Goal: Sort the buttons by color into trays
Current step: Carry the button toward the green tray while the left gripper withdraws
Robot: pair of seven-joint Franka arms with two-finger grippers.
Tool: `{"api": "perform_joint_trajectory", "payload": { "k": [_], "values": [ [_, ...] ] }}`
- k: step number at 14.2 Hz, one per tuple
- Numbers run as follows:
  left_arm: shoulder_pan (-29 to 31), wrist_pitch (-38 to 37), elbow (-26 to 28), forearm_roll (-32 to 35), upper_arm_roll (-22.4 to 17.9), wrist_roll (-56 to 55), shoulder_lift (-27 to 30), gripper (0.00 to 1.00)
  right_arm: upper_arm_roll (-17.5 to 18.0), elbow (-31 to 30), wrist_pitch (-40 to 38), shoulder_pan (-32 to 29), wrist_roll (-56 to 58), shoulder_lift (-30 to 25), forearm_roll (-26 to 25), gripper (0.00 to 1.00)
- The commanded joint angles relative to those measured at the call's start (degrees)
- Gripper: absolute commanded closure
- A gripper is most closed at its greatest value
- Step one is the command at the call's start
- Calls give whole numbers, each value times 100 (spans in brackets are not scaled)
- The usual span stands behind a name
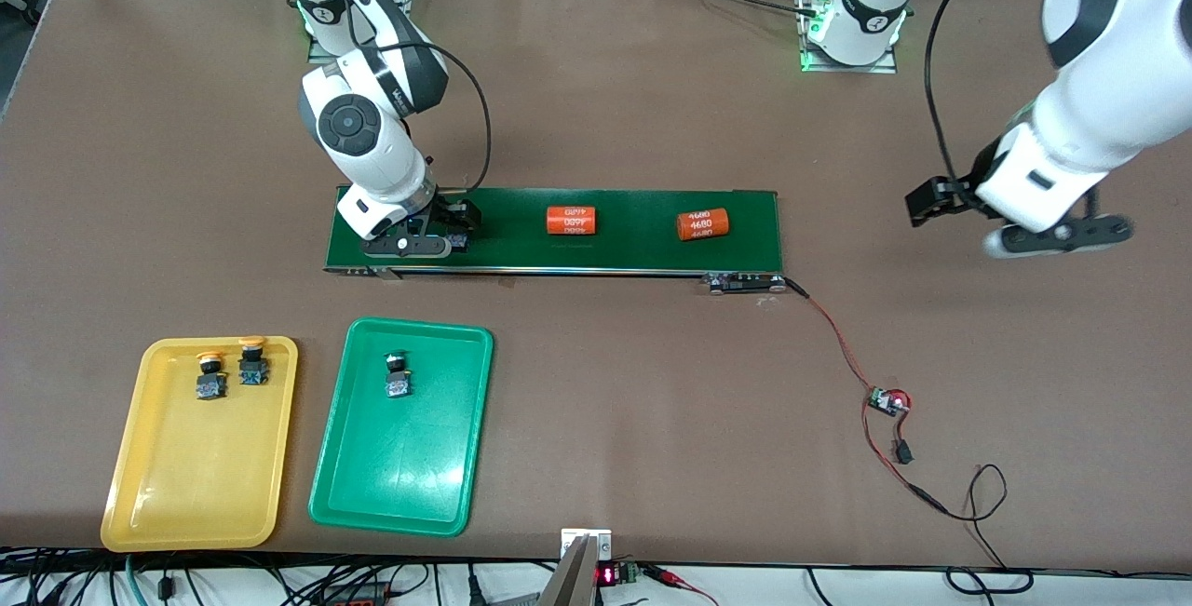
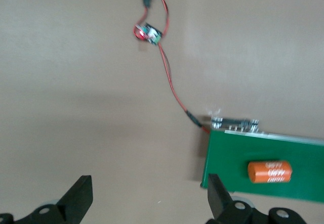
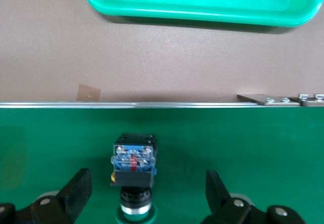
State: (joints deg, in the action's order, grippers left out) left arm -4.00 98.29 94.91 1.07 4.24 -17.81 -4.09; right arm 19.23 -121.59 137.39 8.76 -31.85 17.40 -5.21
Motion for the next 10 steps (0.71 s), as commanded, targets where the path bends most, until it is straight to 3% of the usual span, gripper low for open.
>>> {"api": "perform_joint_trajectory", "payload": {
  "k": [1, 3, 4, 10],
  "values": [
    [-57, 121, 150, -10, -204, 510, 374, 0, 1, -57, 235, -6, -14, 106, -164, 0],
    [48, 121, 360, 129, -213, 1478, 636, 0, -7, -57, 279, -24, -14, 211, -252, 0],
    [66, 86, 492, 252, -213, 1586, 742, 0, -16, -57, 341, -41, -14, 246, -313, 5],
    [391, -318, 124, 263, -204, 1596, 550, 0, -51, -14, 333, -129, 21, 308, -472, 75]
  ]
}}
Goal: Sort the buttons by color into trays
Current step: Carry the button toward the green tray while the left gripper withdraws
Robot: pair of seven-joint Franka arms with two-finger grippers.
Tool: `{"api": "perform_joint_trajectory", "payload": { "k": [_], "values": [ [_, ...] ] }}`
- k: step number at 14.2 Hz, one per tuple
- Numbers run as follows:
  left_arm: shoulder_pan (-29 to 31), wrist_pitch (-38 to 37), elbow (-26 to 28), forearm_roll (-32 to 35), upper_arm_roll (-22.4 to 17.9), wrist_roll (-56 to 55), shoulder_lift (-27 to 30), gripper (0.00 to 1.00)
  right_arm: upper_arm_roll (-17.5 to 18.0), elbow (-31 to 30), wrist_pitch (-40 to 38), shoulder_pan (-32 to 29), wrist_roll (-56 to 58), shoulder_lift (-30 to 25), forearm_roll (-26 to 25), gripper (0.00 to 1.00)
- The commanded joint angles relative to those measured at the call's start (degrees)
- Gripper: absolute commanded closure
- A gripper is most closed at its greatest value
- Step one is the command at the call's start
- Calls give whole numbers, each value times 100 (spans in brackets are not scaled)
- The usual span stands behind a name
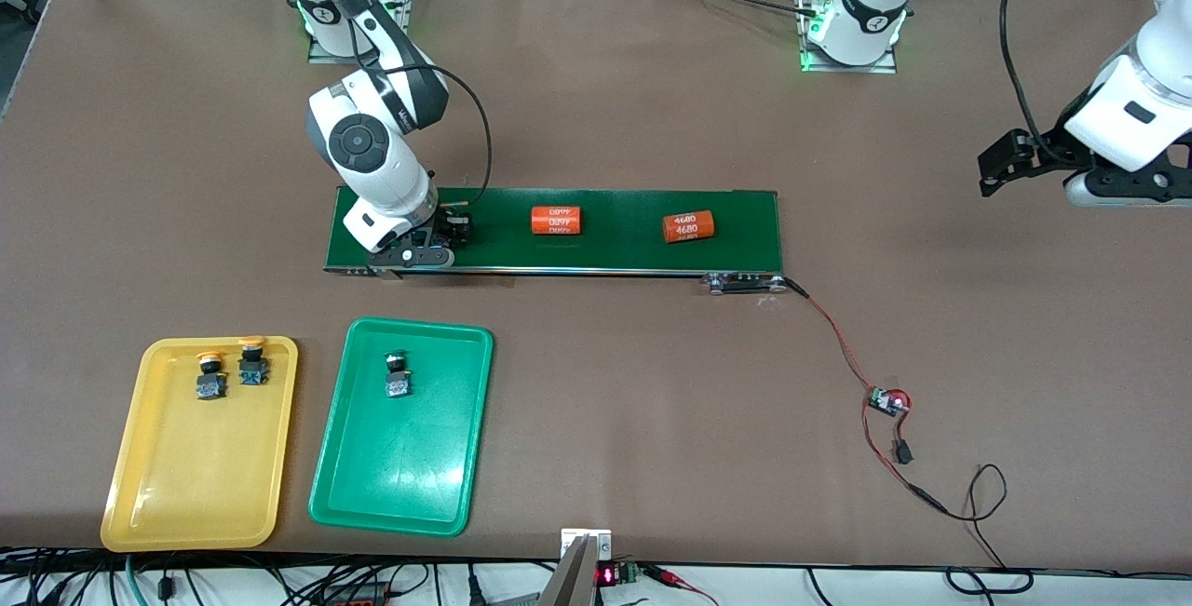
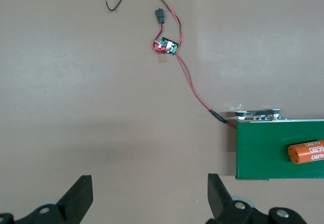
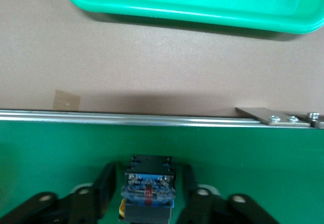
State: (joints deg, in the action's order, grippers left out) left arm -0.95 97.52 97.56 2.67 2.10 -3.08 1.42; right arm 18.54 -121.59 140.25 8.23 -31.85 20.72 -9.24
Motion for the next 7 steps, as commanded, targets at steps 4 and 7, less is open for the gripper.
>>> {"api": "perform_joint_trajectory", "payload": {
  "k": [4, 7],
  "values": [
    [95, -461, -149, 102, 28, 175, 69, 0, -70, 266, -85, -181, 213, -164, -69, 91],
    [95, -532, -149, 58, 36, 176, 87, 0, -210, 1100, -445, -226, 573, -112, -61, 91]
  ]
}}
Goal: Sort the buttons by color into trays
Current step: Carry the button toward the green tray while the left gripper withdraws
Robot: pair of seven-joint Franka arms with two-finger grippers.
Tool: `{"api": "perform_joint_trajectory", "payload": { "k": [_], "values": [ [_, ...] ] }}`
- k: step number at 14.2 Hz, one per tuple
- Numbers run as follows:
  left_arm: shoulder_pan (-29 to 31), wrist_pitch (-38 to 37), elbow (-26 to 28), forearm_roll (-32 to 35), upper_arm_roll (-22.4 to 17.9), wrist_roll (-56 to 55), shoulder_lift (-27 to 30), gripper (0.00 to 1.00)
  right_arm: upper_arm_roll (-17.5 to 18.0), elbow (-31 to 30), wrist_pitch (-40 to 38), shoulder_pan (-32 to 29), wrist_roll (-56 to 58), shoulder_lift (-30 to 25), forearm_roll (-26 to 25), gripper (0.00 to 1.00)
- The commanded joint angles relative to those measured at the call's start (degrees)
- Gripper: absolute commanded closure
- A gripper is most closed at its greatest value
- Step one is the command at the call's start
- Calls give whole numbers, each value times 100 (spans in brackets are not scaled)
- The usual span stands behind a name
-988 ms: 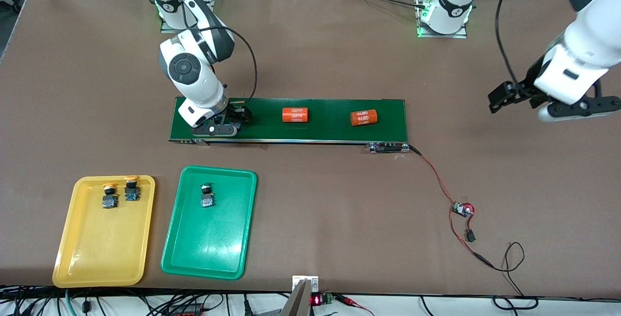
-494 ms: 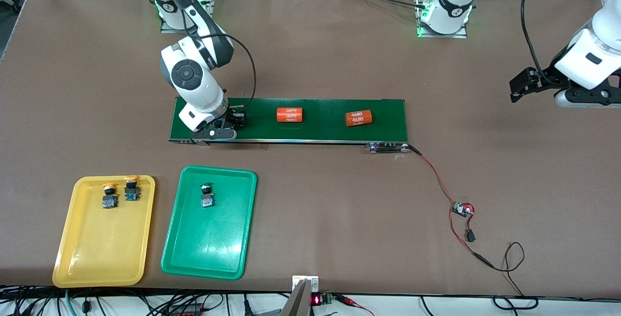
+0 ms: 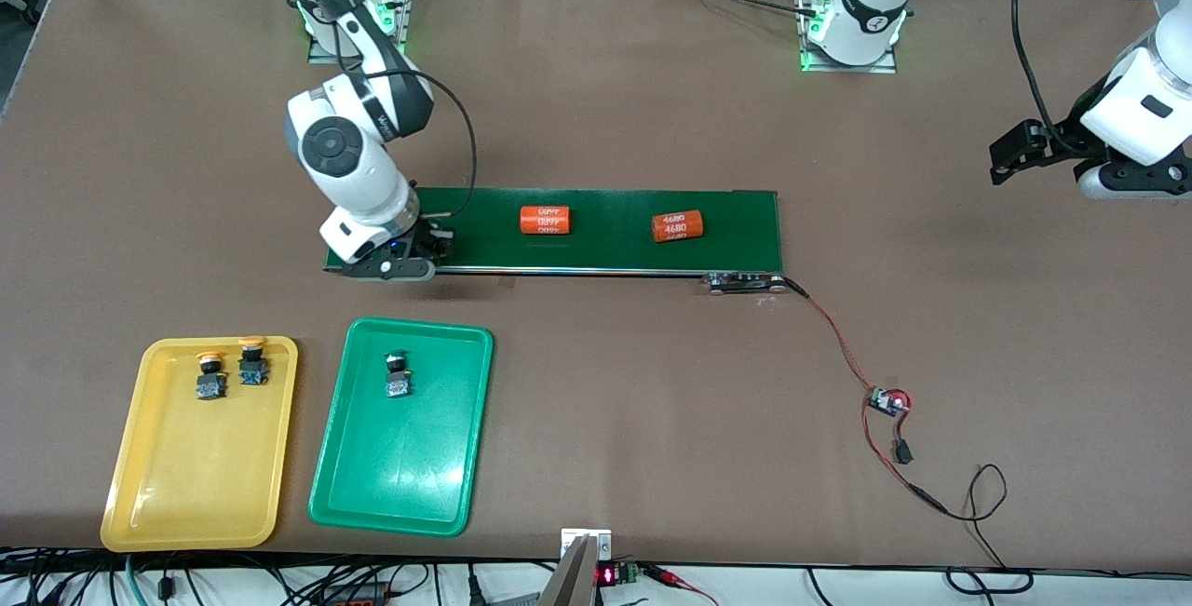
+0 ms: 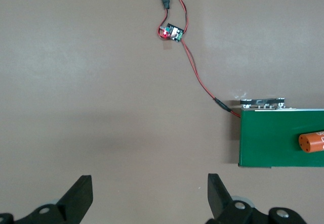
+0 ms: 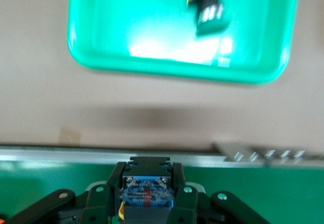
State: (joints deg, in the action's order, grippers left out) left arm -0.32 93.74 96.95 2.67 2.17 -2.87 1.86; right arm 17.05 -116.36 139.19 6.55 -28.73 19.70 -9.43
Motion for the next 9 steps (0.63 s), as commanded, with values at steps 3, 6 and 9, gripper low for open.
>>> {"api": "perform_joint_trajectory", "payload": {
  "k": [3, 6, 9],
  "values": [
    [41, -215, -88, 58, 12, 155, 34, 0, -254, 1394, -305, -110, 849, 454, -24, 91],
    [138, -418, -106, 58, 12, 173, 43, 0, -413, 2474, -217, -110, 1089, 1384, -23, 91],
    [129, -357, -150, 50, 12, 182, 17, 0, -422, 3083, 176, -84, 1054, 2036, -32, 91]
  ]
}}
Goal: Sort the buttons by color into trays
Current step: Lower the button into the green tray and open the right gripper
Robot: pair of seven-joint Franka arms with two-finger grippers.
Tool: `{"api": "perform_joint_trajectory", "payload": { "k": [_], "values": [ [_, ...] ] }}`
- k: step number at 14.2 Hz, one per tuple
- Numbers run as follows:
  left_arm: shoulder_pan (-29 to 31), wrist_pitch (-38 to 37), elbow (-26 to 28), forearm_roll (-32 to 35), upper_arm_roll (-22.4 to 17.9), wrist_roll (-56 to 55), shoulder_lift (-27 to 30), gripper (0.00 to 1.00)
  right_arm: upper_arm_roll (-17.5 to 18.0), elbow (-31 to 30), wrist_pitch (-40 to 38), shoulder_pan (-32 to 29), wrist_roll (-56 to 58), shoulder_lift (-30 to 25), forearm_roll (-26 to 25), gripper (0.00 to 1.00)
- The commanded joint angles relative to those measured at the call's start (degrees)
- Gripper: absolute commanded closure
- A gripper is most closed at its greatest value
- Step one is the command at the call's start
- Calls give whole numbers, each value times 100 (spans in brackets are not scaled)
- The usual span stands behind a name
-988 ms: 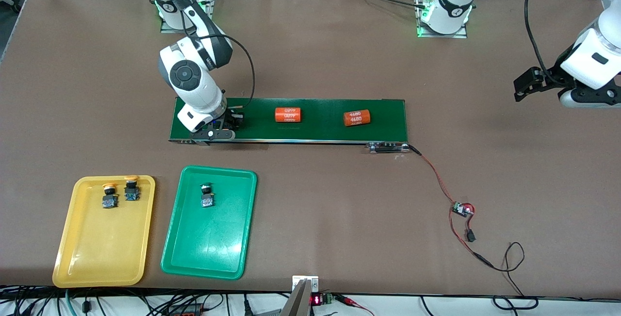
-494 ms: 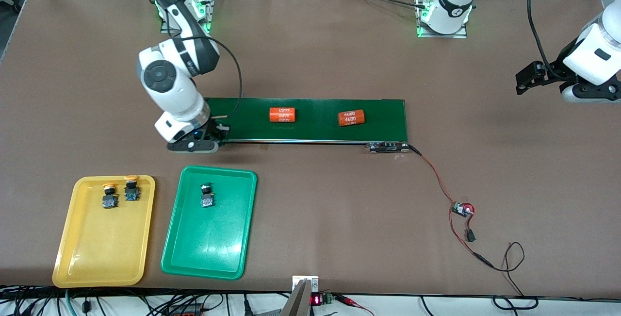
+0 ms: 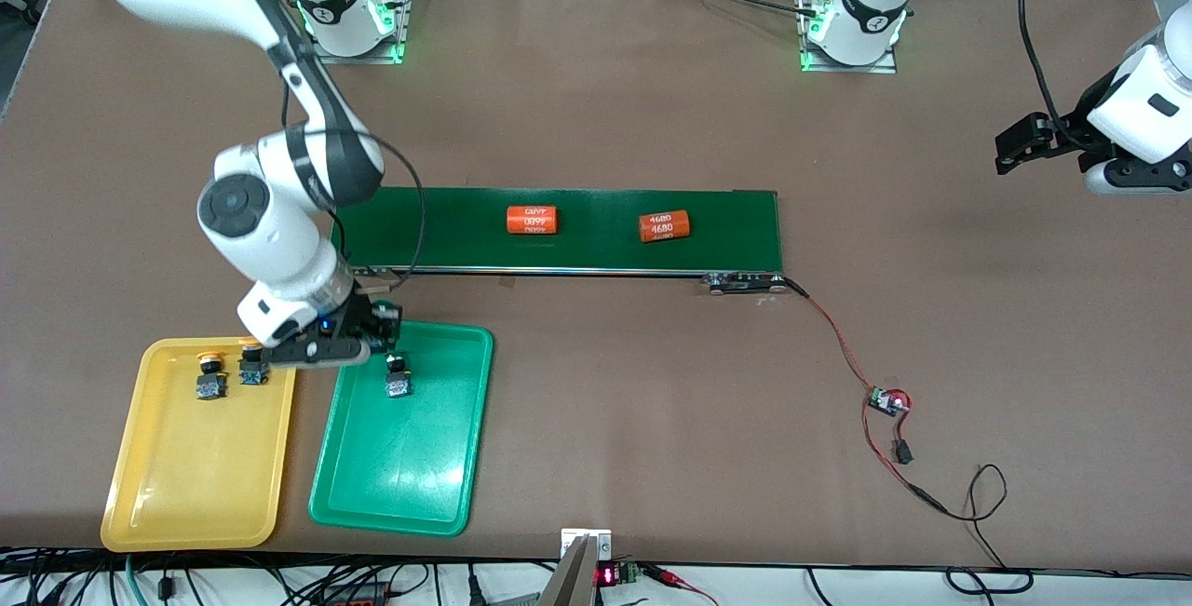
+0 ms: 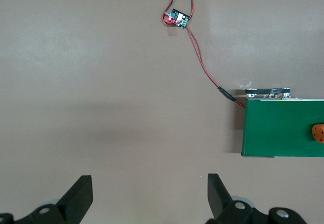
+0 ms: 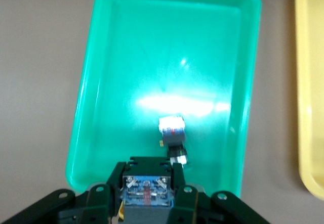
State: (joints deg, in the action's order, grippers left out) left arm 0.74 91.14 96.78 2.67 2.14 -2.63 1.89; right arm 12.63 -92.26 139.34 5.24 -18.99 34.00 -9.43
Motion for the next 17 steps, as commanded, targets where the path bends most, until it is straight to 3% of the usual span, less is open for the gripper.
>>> {"api": "perform_joint_trajectory", "payload": {
  "k": [1, 14, 15, 16, 17],
  "values": [
    [22, -131, -220, 50, 40, 158, -4, 0, 20, 683, 338, 48, 71, 712, -42, 91],
    [13, -123, -230, 50, 76, 149, -22, 0, 11, 692, 1095, 171, 10, 1223, -165, 83],
    [13, -123, -230, 50, 76, 149, -13, 0, 11, 692, 1104, 162, 10, 1223, -165, 69],
    [13, -140, -230, 41, 76, 149, -13, 0, 11, 683, 1104, 162, 1, 1223, -165, 44],
    [13, -140, -230, 41, 76, 141, -13, 0, 11, 683, 1104, 162, -8, 1223, -165, 32]
  ]
}}
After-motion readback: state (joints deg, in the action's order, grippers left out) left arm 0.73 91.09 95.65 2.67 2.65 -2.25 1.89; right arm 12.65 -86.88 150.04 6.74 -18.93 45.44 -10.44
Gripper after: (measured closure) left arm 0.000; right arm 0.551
